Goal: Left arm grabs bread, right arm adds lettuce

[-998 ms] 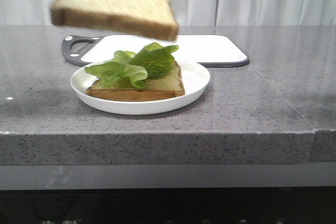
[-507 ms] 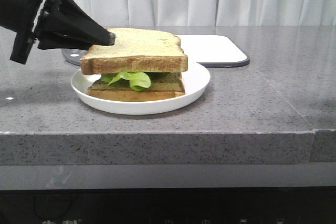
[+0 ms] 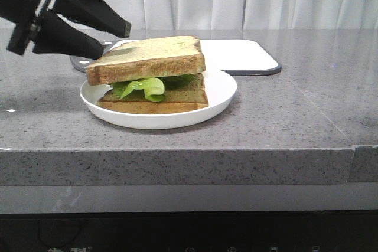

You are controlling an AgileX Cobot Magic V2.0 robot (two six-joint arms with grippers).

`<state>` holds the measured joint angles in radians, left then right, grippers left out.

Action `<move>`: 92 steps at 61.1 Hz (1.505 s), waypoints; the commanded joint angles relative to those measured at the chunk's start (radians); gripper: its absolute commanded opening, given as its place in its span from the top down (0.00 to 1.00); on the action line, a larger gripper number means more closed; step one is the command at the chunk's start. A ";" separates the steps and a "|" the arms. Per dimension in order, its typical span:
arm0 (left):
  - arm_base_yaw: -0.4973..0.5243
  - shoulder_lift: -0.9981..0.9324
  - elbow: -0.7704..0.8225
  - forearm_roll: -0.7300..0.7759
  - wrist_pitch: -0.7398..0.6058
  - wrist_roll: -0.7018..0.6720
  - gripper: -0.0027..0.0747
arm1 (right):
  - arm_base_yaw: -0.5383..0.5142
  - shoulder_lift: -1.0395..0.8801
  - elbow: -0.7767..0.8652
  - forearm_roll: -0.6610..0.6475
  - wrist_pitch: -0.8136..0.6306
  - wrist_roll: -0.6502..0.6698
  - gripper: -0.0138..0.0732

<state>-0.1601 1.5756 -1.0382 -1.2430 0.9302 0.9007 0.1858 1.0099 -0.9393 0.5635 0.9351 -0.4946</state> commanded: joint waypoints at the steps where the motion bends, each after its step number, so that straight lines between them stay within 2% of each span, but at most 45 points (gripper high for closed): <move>1: -0.006 -0.091 -0.066 0.092 0.021 -0.090 0.44 | -0.007 -0.056 -0.042 -0.118 -0.002 0.125 0.36; 7: -0.006 -0.155 -0.098 0.275 0.001 -0.206 0.44 | -0.007 -0.106 -0.048 -0.291 0.039 0.280 0.36; 16: -0.006 -0.297 -0.111 0.535 -0.035 -0.399 0.44 | -0.007 -0.180 -0.043 -0.442 0.079 0.441 0.36; 24: -0.006 -0.428 -0.106 0.797 -0.037 -0.612 0.44 | -0.007 -0.252 -0.017 -0.482 0.068 0.518 0.36; 32: -0.006 -0.569 -0.061 0.961 -0.037 -0.711 0.44 | -0.007 -0.319 0.028 -0.482 0.034 0.524 0.36; 39: -0.006 -0.687 0.010 1.023 -0.055 -0.744 0.44 | -0.007 -0.373 0.058 -0.482 0.002 0.524 0.36; 54: -0.006 -0.923 0.205 1.028 -0.186 -0.746 0.44 | -0.007 -0.490 0.121 -0.482 -0.090 0.524 0.36; 69: -0.006 -1.021 0.298 1.028 -0.268 -0.746 0.46 | -0.007 -0.547 0.172 -0.482 -0.148 0.524 0.36; 76: -0.006 -1.021 0.302 1.028 -0.268 -0.746 0.58 | -0.007 -0.547 0.180 -0.482 -0.147 0.524 0.42; 88: -0.006 -1.021 0.302 1.028 -0.276 -0.746 0.94 | -0.007 -0.546 0.180 -0.482 -0.145 0.524 0.74; 92: -0.006 -1.019 0.302 1.028 -0.276 -0.746 0.99 | -0.007 -0.546 0.180 -0.482 -0.140 0.524 0.83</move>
<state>-0.1601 0.5522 -0.7102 -0.2075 0.7309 0.1628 0.1858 0.4585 -0.7346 0.0907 0.8669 0.0277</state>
